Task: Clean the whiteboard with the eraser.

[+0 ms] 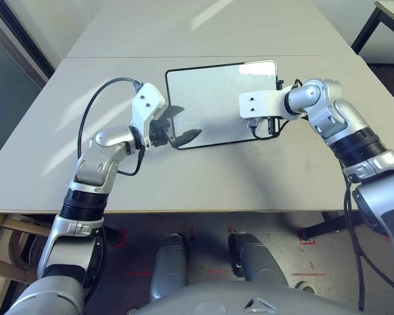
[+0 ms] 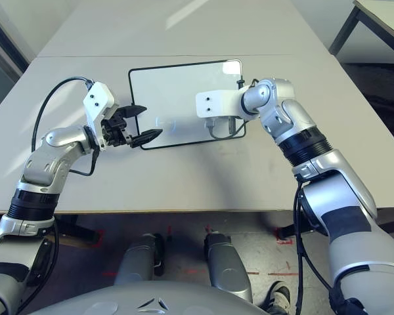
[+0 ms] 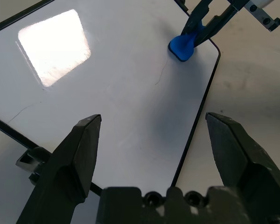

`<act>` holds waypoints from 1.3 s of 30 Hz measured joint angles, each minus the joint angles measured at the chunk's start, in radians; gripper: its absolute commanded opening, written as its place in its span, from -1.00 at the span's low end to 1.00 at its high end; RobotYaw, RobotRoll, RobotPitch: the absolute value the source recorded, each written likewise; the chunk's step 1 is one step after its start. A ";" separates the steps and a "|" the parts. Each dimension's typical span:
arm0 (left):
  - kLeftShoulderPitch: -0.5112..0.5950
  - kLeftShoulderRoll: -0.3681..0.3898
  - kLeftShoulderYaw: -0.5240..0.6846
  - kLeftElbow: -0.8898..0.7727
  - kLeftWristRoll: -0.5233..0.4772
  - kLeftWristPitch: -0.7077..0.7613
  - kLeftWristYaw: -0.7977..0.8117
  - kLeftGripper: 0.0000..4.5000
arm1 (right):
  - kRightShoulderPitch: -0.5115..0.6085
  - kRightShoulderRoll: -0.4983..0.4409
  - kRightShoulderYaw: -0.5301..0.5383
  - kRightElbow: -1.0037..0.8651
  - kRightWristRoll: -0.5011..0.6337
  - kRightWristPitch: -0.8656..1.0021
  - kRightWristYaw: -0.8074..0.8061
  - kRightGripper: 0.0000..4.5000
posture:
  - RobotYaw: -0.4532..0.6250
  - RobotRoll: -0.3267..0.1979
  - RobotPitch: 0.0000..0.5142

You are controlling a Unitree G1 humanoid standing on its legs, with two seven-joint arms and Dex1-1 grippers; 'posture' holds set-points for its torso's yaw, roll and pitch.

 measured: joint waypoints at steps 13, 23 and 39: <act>-0.003 -0.001 0.001 0.000 0.000 0.000 0.000 1.00 | -0.009 -0.068 0.004 0.059 -0.038 -0.042 -0.012 -0.92 | -0.38 0.25 -0.59; -0.007 -0.001 0.003 0.001 0.000 0.000 0.000 1.00 | -0.009 -0.116 0.004 0.098 -0.059 -0.058 -0.017 -0.92 | -0.39 0.25 -0.60; -0.008 -0.002 0.004 0.005 0.000 -0.002 0.000 1.00 | 0.017 -0.034 -0.003 0.002 -0.059 -0.006 -0.019 -0.92 | -0.37 0.25 -0.60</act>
